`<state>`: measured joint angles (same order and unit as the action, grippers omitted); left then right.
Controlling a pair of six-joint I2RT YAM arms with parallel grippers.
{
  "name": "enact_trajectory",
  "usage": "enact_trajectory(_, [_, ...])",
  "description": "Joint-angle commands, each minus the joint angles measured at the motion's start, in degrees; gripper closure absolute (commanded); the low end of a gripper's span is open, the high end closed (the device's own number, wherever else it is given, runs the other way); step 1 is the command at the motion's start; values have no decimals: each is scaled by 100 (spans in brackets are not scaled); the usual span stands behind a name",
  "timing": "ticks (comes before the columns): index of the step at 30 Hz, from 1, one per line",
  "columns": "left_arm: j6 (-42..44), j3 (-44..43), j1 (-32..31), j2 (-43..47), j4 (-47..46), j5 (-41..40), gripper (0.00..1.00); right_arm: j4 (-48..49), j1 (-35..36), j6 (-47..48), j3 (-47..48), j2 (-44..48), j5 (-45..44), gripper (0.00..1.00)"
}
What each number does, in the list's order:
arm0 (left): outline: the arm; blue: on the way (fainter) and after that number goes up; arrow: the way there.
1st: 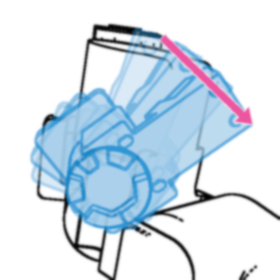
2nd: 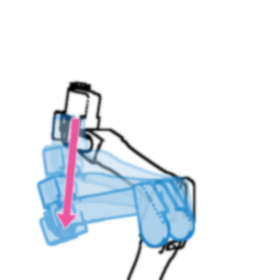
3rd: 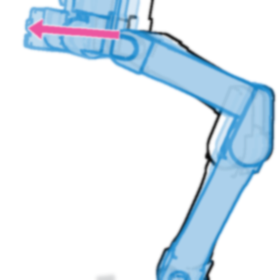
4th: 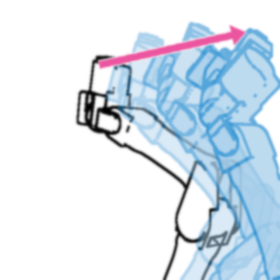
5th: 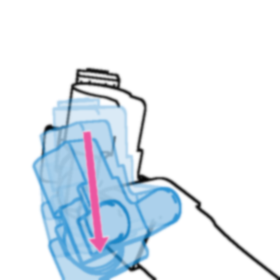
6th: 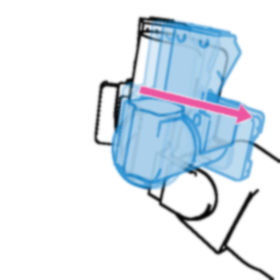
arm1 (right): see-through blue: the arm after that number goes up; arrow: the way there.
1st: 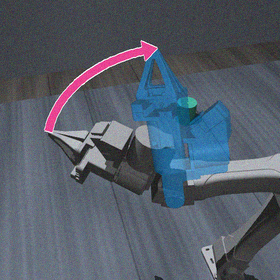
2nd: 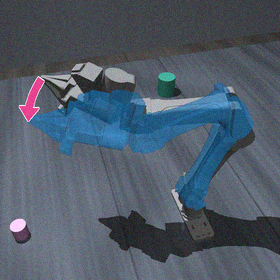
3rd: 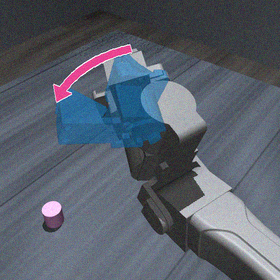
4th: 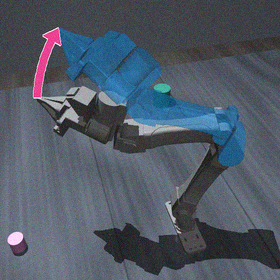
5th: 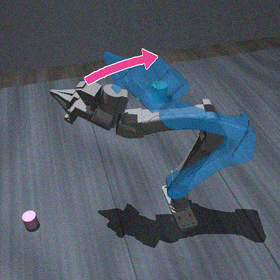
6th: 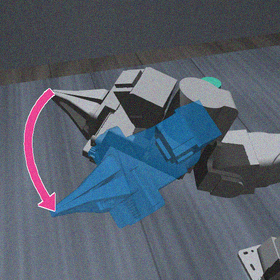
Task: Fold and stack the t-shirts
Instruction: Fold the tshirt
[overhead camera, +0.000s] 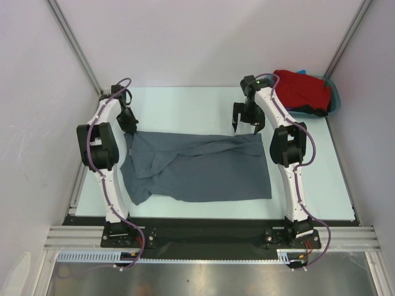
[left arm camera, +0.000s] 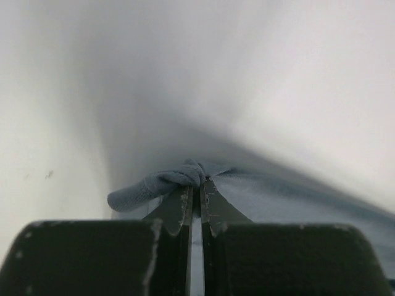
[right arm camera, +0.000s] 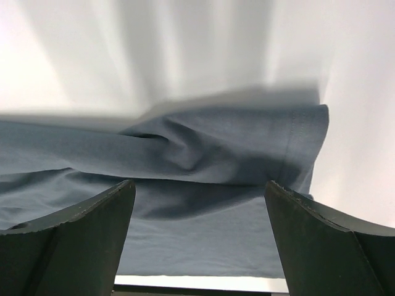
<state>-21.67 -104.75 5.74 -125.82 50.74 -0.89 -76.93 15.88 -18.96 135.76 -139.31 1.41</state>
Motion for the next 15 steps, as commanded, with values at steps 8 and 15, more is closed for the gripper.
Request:
enact_trajectory(8, [-214, -1741, 384, -1164, 121, 976, 73, -525, -103, 7, 91, -176, -97, 7])
enact_trajectory(15, [84, -1699, 472, -1068, 270, 1056, 53, -411, -85, -90, -111, -62, -62, 7])
